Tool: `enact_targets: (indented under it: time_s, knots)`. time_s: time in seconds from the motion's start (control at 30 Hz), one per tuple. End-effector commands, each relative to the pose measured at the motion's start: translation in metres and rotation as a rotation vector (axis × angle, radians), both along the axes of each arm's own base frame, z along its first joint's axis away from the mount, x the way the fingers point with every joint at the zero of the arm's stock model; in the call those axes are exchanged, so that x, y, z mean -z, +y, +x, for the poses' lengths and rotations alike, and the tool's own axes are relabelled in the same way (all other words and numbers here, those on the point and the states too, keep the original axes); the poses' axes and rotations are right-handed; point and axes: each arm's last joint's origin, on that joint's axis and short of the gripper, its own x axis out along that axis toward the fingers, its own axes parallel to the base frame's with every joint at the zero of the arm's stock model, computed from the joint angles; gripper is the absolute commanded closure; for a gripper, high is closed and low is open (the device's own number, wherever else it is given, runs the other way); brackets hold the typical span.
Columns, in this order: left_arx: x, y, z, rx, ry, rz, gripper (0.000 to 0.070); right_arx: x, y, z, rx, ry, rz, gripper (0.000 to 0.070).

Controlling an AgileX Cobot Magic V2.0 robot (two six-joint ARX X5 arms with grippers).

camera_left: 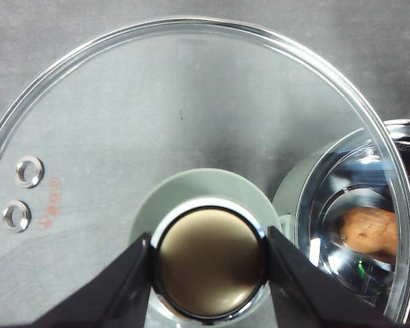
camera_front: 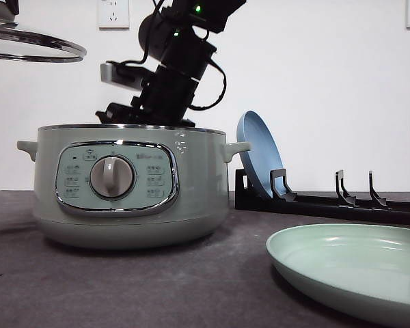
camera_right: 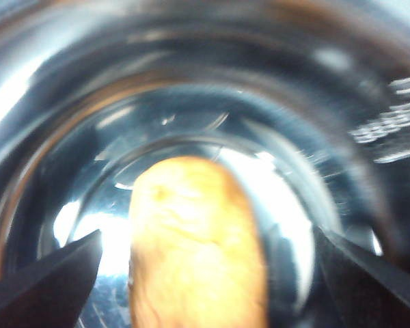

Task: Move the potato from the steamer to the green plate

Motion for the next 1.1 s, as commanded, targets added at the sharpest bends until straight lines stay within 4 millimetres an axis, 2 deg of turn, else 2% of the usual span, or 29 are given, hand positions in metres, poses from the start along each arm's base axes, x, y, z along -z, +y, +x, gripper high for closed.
enact_targets:
  time_s: [0.0,0.1,0.17,0.27,0.37,0.57,0.8,1.07]
  knots:
    - [-0.015,0.000,-0.005,-0.006,-0.086,-0.010,0.0700,0.004,0.007,0.001,-0.019,-0.007,0.002,0.0214]
    - [-0.015,0.000,-0.005,-0.006,-0.085,-0.010,0.0700,0.005,0.006,0.001,-0.010,0.004,-0.001,0.0429]
    - [-0.015,0.000,-0.005,-0.006,-0.085,-0.010,0.0700,0.005,0.005,0.002,0.006,0.016,-0.001,0.0503]
    - [-0.015,0.000,-0.005,-0.006,-0.084,-0.010,0.0700,0.003,0.005,0.002,0.019,0.013,0.011,0.0507]
    - [-0.015,0.000,-0.005,-0.006,-0.082,-0.010,0.0700,-0.011,0.005,0.002,0.019,-0.009,0.031,0.0507]
    - [-0.015,0.000,-0.005,-0.006,-0.078,-0.010,0.0700,-0.064,-0.005,-0.009,0.027,-0.041,0.048,0.0507]
    - [-0.015,0.000,-0.005,-0.006,-0.077,-0.010,0.0700,-0.128,-0.037,-0.039,0.105,-0.031,-0.001,0.0507]
    - [-0.014,0.001,-0.005,-0.007,-0.075,-0.009,0.0700,-0.192,-0.089,-0.089,0.257,-0.094,-0.065,0.0507]
